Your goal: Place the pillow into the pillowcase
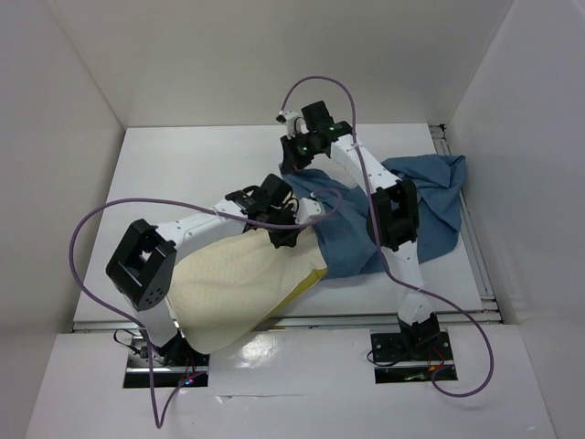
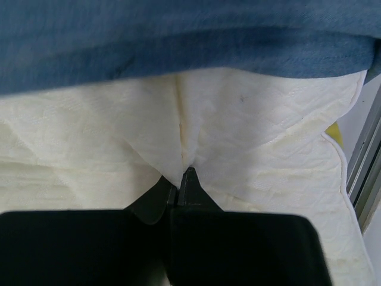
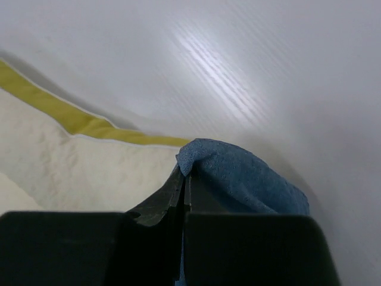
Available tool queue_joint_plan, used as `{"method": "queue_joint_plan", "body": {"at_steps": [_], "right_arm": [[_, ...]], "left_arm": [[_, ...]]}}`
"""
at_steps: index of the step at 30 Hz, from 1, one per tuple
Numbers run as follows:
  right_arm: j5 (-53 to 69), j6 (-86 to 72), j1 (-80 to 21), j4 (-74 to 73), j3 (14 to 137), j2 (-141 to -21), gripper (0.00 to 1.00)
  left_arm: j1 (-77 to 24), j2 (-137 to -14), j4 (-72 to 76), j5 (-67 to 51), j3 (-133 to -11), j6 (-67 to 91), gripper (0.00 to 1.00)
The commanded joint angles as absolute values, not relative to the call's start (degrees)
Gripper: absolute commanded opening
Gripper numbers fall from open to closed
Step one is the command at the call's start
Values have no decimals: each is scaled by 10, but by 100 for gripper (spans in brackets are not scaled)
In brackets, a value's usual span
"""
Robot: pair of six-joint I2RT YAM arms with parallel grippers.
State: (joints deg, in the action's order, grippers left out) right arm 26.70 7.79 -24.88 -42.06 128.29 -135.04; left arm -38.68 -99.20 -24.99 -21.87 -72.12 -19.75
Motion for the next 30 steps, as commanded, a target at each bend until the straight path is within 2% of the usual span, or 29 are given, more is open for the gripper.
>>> {"method": "queue_joint_plan", "body": {"at_steps": [1,5,13,18,27,29,30], "right_arm": [[387,98,-257,-400,1318,-1318,0],[497,98,-257,-413,1305,-1293,0],[624,111,-283,-450,1273,-1279,0],[612,149,-325,-487,1223,-1262,0],[497,149,-291,-485,1171,-1249,0],[502,144,-283,-485,1178,-1254,2],[509,144,-283,-485,1186,-1254,17]], "left_arm": [[-423,-966,-231,-258,-746,-221,0],[-435,-966,-231,-258,-753,-229,0],[-441,-966,-218,-248,-766,-229,0],[-446,-961,-207,-242,-772,-229,0],[-460,-936,-202,-218,-785,-235,0],[-475,-936,-190,-202,-774,-242,0],[-475,-931,-184,-190,-769,-243,0]]}}
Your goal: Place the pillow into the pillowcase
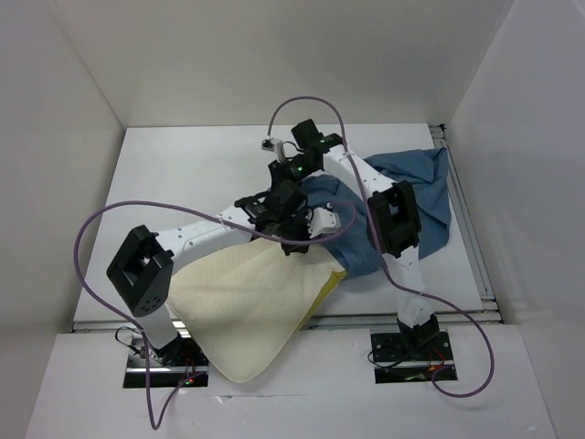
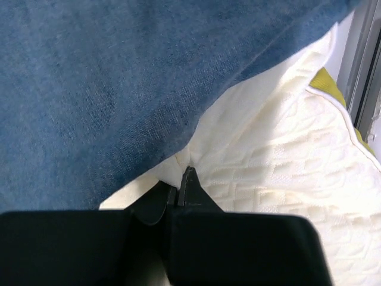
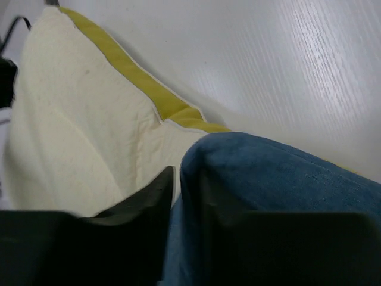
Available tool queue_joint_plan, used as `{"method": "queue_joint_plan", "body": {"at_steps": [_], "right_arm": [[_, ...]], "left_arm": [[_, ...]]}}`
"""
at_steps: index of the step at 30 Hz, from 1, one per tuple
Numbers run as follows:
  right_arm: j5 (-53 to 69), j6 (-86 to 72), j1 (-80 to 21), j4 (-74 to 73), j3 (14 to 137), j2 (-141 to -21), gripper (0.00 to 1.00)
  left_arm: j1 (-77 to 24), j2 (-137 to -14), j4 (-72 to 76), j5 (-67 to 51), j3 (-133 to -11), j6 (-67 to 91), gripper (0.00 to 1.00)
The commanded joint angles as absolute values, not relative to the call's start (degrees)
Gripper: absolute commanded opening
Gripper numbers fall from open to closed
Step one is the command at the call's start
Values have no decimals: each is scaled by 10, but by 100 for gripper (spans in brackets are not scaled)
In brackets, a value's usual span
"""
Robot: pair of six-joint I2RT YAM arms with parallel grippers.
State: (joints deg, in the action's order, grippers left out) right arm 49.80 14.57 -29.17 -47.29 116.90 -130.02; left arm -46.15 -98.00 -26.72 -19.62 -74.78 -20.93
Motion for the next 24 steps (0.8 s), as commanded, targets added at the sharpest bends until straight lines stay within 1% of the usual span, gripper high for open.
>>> {"method": "queue_joint_plan", "body": {"at_steps": [1,2,3,4,6,8,10,11,12,13,17,19,22,23,24], "right_arm": [[509,137,-283,-485,1195,-1259,32],[509,137,-283,-485,1195,-1259,43],[509,137,-283,-485,1201,-1259,49],[503,131,-283,-485,1201,-1259,55],[476,124,-278,-478,1201,-1253,61],[448,119,-278,-470,1201,-1248,65],[411,106,-270,-462,1194,-1232,65],[397,105,-263,-455,1182,-1227,66],[383,98,-263,-455,1175,-1222,66],[368,98,-257,-455,1170,-1210,66],[319,98,-239,-445,1143,-1177,69],[301,98,-221,-438,1129,-1158,69],[295,98,-199,-438,1122,-1135,69],[295,98,-199,-438,1122,-1129,69],[295,103,-192,-438,1115,-1129,69]], "left_arm": [[-475,-931,-184,-182,-769,-243,0],[-475,-940,-184,-175,-769,-236,0],[-475,-947,-191,-160,-769,-236,10],[-475,-952,-206,-152,-782,-221,14],[-475,-959,-211,-135,-788,-204,18],[-461,-949,-216,-135,-788,-185,34],[-444,-929,-210,-111,-782,-151,49],[-439,-924,-210,-102,-777,-142,61],[-433,-924,-210,-92,-777,-135,87],[-423,-917,-210,-85,-777,-135,91],[-382,-917,-253,-92,-770,-135,91],[-347,-917,-269,-115,-770,-124,88],[-303,-911,-327,-184,-781,-130,81],[-293,-911,-342,-219,-789,-135,67],[-283,-911,-358,-234,-798,-141,57]]}}
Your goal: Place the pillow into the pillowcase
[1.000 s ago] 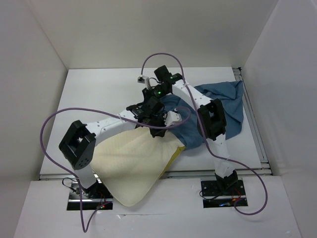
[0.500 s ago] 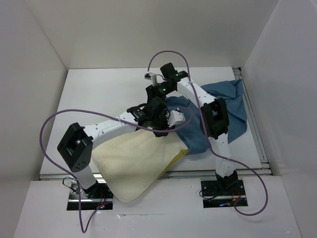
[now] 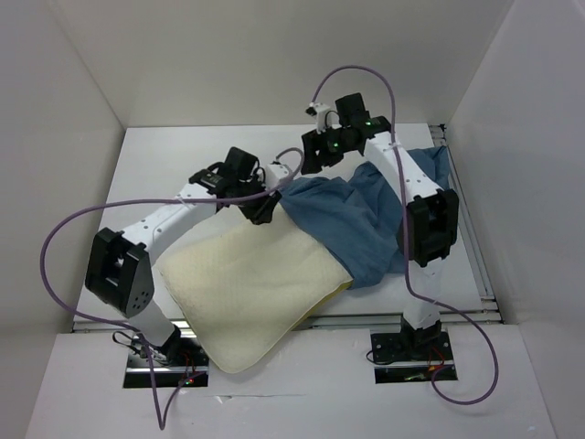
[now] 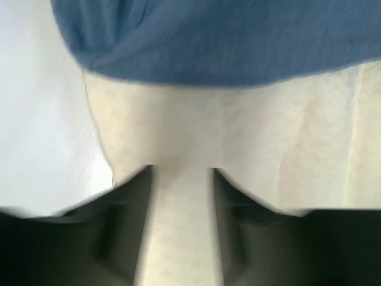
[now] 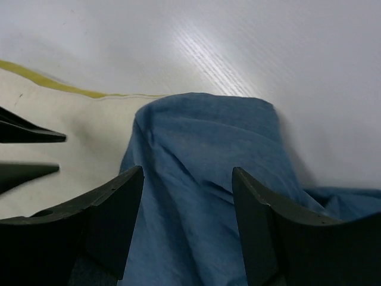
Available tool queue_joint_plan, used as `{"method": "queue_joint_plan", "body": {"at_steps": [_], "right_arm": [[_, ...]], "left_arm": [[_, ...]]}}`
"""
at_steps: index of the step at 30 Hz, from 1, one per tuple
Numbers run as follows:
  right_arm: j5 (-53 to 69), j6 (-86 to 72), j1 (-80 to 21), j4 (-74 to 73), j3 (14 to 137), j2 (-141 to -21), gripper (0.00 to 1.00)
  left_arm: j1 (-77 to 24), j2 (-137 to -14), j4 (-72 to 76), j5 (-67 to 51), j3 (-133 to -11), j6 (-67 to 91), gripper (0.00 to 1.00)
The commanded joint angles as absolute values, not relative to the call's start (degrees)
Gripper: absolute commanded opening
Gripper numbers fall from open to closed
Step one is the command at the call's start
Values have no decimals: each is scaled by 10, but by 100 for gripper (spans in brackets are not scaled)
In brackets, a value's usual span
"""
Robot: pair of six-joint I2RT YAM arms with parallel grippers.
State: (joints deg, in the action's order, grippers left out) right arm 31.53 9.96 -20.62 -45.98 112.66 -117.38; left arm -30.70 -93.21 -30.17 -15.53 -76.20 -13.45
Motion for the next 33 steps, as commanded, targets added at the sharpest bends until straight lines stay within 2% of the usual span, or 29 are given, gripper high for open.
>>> {"method": "queue_joint_plan", "body": {"at_steps": [1,2,3,4,8,11,17,23,27,33], "right_arm": [[295,103,-185,-438,1115,-1120,69],[302,108,-185,-438,1110,-1111,69],[308,108,-177,-438,1110,-1111,69],[315,114,-169,-443,1110,-1104,69],[350,121,-151,-453,1110,-1093,69],[370,127,-135,-459,1118,-1092,68],[364,155,-115,-487,1150,-1098,68],[348,169,-97,-509,1165,-1093,68],[329,175,-97,-509,1142,-1079,68],[329,185,-97,-509,1128,-1063,68]], "left_arm": [[-266,-911,-393,-246,-804,-154,44],[-256,-911,-414,-283,-820,-163,18],[-246,-920,-439,-301,-830,-175,6],[-229,-935,-486,-316,-839,-191,0],[-186,-985,-610,-440,-870,-257,0],[-173,-1025,-670,-477,-860,-304,0],[-146,-1079,-677,-470,-831,-318,0],[-146,-1096,-532,-313,-809,-216,0],[-153,-1105,-411,-109,-806,-154,0],[-159,-1151,-341,-8,-865,-128,0]]}}
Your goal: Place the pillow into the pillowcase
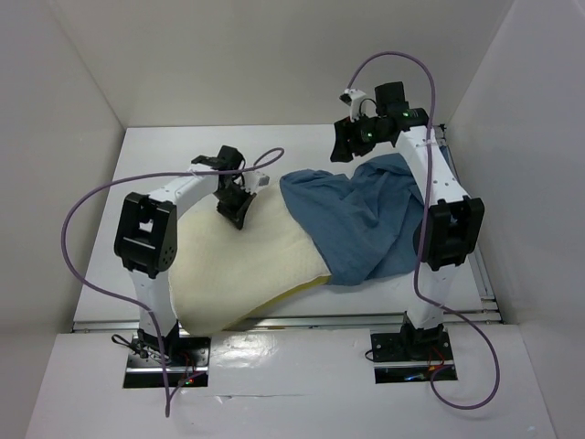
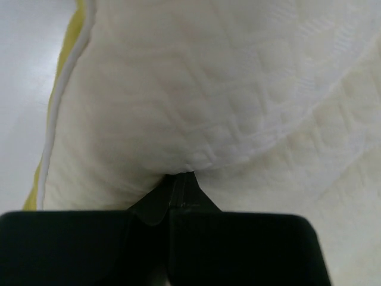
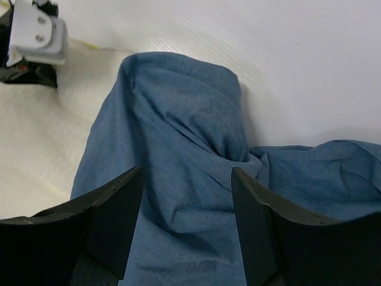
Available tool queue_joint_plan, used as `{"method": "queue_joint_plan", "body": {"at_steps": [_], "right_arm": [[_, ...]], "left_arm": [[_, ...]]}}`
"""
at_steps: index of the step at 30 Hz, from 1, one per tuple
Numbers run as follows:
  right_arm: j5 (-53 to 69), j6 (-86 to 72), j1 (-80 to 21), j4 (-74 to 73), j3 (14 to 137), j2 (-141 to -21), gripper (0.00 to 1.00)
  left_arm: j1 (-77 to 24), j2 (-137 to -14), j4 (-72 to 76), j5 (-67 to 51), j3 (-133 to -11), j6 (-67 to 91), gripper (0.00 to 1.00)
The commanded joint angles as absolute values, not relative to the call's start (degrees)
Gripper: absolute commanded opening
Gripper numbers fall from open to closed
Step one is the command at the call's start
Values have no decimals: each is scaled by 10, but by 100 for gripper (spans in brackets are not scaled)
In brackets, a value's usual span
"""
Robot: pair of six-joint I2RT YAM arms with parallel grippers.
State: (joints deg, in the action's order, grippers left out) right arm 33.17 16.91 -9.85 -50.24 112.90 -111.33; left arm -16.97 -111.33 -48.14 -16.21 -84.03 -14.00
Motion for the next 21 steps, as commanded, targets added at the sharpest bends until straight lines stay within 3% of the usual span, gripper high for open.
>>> {"method": "queue_joint_plan", "body": {"at_steps": [1,6,11,12,13,14,17,19,21], "right_arm": [[329,185,-97,-514,1128,-1063,68],[379,206,-97,-525,1133,-1043,68],[407,216,-97,-537,1121,-1038,68],[402,216,-103,-543,1121,-1038,68],[396,216,-103,-543,1121,-1044,68],[396,208,-103,-543,1113,-1044,68],[402,197,-103,-536,1128,-1069,68],[430,189,-103,-530,1147,-1098,69],[449,195,-103,-535,1179,-1124,70]], "left_arm": [[-159,-1164,-326,6,-883,-128,0],[-152,-1220,-326,19,-971,-98,0],[-130,-1242,-367,-62,-1036,-83,0],[-115,-1214,-367,-85,-1022,-83,4],[-110,-1195,-358,-110,-1005,-90,11],[-105,-1175,-352,-162,-966,-96,31],[-91,-1112,-339,-229,-925,-111,68],[-85,-1105,-351,-255,-925,-111,80],[-85,-1113,-392,-287,-967,-116,85]]}}
